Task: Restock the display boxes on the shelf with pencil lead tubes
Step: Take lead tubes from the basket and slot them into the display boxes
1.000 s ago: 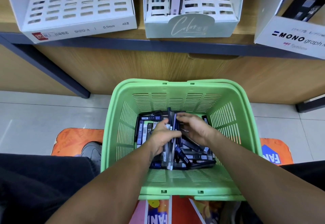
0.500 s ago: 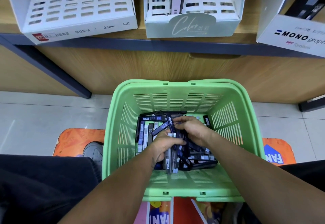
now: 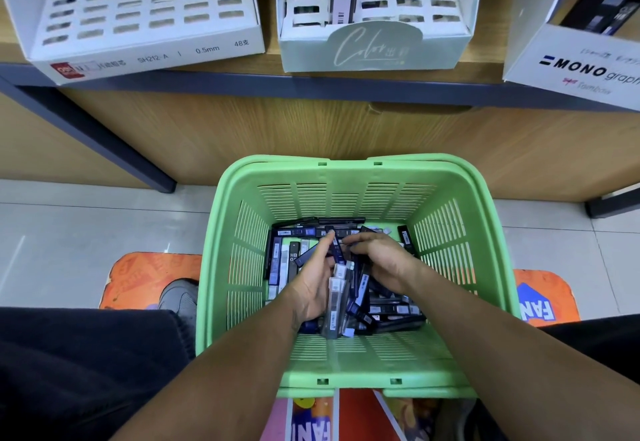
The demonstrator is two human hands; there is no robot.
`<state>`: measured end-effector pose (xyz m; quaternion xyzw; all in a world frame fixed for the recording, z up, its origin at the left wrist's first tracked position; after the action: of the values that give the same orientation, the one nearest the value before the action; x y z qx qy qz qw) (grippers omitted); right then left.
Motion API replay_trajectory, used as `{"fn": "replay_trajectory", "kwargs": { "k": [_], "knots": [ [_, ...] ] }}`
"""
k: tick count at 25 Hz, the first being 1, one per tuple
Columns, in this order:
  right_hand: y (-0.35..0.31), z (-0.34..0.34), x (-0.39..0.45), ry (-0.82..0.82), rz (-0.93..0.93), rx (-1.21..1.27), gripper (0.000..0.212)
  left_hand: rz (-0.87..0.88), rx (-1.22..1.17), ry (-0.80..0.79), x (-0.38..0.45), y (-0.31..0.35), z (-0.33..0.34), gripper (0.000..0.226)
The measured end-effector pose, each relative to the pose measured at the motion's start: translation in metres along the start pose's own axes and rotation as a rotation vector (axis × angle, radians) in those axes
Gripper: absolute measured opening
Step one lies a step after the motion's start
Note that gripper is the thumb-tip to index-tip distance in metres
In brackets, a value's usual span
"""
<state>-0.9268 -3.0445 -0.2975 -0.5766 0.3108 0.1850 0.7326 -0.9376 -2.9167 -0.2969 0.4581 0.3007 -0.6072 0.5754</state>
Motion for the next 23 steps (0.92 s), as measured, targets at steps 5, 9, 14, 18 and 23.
{"fn": "replay_trajectory", "kwargs": {
  "k": [5,9,14,18,23],
  "knots": [
    [0.006,-0.007,-0.006,-0.003,0.023,-0.019,0.030,-0.069,0.267,-0.001,0.000,-0.018,-0.007,0.088],
    [0.006,-0.005,-0.012,0.006,0.047,0.005,0.028,0.035,0.353,0.138,0.012,-0.023,-0.003,0.095],
    [-0.001,0.007,-0.013,-0.018,0.036,0.066,0.026,0.178,0.306,0.296,0.007,-0.012,-0.001,0.057],
    [-0.011,0.015,-0.011,-0.027,-0.003,0.066,0.022,0.233,0.287,0.334,0.007,0.000,-0.006,0.069],
    [-0.018,0.014,-0.014,-0.085,0.037,0.078,0.025,0.174,0.267,0.278,-0.010,0.011,-0.007,0.083]
  ]
}}
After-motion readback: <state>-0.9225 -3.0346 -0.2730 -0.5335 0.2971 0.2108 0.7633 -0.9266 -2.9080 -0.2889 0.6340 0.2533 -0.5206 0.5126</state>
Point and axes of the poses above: each hand's wrist, its own x-axis towards the middle knuckle, its own z-axis out of the palm, y = z × x, the point moved 6 cm from there along x, towards the middle knuckle, and after that the axes turned 11 degrees about -z, right-handed, at the moved point
